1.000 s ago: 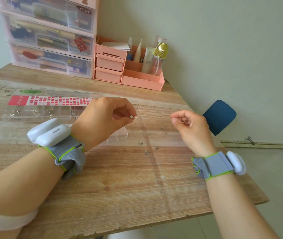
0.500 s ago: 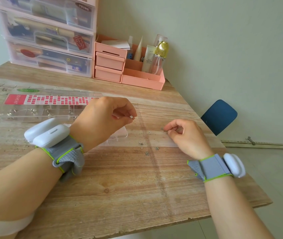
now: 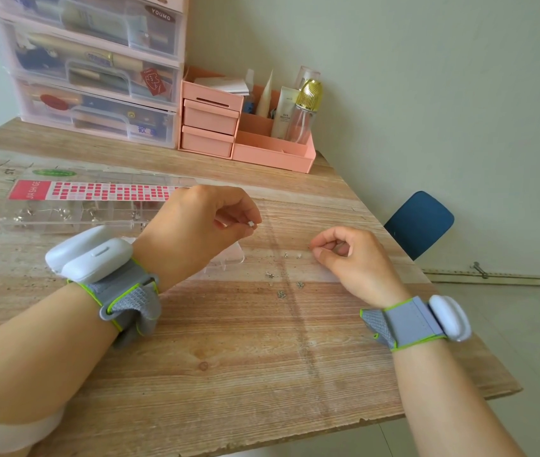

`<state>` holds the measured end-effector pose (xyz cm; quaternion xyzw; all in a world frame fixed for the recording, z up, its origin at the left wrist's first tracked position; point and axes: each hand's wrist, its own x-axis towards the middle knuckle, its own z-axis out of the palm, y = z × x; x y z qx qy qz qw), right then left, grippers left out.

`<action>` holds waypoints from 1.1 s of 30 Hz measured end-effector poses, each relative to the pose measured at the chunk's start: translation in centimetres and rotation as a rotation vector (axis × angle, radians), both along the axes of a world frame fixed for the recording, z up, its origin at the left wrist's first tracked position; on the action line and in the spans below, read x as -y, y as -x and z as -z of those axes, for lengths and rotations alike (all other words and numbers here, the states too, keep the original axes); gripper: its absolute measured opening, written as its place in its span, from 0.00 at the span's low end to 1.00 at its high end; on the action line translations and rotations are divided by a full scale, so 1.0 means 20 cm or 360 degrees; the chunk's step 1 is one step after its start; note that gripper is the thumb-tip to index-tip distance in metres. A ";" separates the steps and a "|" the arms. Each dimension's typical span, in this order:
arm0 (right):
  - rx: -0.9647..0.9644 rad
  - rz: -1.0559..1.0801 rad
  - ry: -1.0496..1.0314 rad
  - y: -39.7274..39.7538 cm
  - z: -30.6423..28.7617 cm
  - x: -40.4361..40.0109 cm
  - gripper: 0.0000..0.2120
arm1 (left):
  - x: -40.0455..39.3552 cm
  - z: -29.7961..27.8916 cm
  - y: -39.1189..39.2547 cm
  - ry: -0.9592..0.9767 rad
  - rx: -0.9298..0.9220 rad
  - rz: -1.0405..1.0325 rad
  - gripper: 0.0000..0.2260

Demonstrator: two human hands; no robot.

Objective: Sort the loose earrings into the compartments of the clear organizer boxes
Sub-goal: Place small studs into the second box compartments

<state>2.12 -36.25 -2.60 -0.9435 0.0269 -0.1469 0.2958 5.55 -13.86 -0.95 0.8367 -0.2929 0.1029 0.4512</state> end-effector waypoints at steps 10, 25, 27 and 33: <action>-0.0097 -0.0088 0.0242 -0.01 0.02 -0.04 0.08 | 0.00 -0.01 0.00 0.0037 -0.0046 -0.0009 0.05; 0.0103 -0.0436 -0.1231 -0.02 -0.14 -0.33 0.04 | -0.01 -0.02 0.00 0.0244 -0.0133 -0.0102 0.05; 0.0084 -0.0435 -0.1285 -0.03 -0.12 -0.34 0.04 | 0.00 -0.02 0.00 0.0268 -0.0123 -0.0104 0.05; -0.0031 -0.0463 -0.1451 -0.03 -0.12 -0.35 0.03 | 0.00 -0.03 0.01 0.0240 0.0036 -0.0180 0.06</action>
